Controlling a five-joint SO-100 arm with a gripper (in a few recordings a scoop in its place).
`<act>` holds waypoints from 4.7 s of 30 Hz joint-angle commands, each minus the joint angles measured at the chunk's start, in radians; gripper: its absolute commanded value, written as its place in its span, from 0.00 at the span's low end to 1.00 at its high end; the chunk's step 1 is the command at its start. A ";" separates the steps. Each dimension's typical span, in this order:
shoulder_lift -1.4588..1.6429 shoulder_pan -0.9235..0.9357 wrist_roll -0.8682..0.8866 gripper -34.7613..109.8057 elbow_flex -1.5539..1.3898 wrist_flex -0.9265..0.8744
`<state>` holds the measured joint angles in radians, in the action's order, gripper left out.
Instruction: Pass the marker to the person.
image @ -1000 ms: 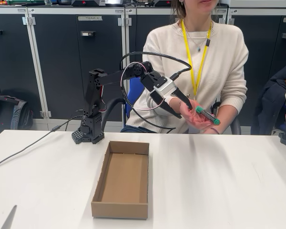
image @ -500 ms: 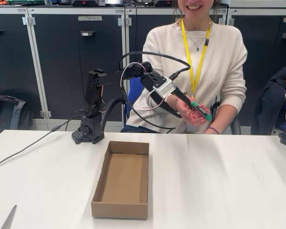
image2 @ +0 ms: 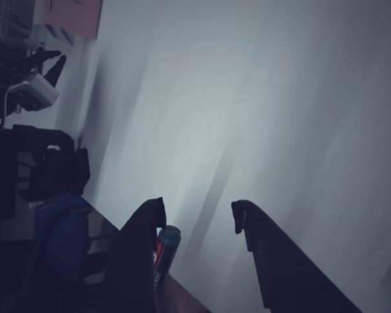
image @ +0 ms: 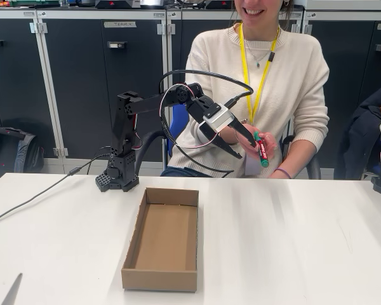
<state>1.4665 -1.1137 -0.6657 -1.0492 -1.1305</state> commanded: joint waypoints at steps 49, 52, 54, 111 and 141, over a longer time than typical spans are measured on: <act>0.106 0.000 0.014 0.40 -0.040 0.041; 0.109 -0.002 0.015 0.40 -0.043 0.041; 0.109 -0.003 0.015 0.40 -0.041 0.041; 0.144 0.011 0.012 0.40 -0.103 0.071; 0.147 0.026 0.023 0.41 -0.123 0.071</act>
<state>1.5263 -1.1014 -0.6489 -1.1766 -1.0692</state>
